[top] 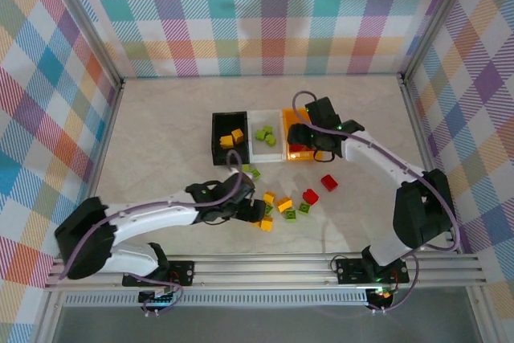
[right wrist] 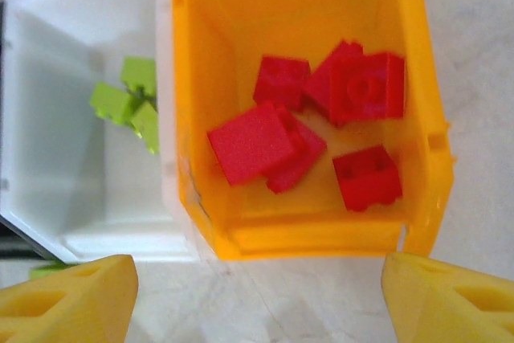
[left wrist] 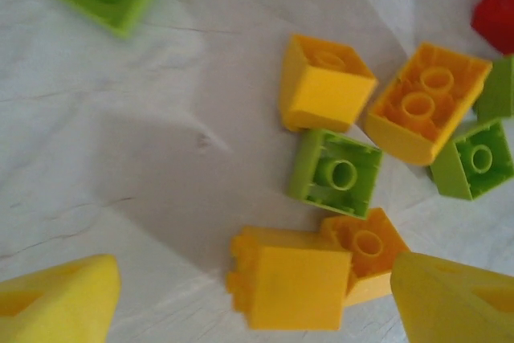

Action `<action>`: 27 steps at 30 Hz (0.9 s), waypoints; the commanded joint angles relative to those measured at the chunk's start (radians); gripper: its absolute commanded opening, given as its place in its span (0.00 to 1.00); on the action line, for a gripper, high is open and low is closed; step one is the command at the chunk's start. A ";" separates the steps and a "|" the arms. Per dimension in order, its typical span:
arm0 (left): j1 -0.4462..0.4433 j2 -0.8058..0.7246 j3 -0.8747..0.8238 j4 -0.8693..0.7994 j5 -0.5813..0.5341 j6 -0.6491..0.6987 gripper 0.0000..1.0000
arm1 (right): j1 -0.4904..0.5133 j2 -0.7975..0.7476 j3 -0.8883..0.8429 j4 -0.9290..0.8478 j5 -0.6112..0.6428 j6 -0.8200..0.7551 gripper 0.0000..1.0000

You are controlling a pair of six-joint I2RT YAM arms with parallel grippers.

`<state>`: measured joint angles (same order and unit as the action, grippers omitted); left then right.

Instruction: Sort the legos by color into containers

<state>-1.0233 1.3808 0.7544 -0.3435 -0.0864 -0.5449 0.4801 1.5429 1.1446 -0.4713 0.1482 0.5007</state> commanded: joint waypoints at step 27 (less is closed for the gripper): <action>0.011 -0.029 -0.012 -0.154 -0.111 0.005 0.43 | 0.003 -0.088 -0.048 0.007 0.025 0.046 0.81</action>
<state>-1.0283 1.4109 0.7097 -0.4496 -0.1616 -0.5339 0.4801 1.4857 1.0973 -0.4610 0.1612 0.5350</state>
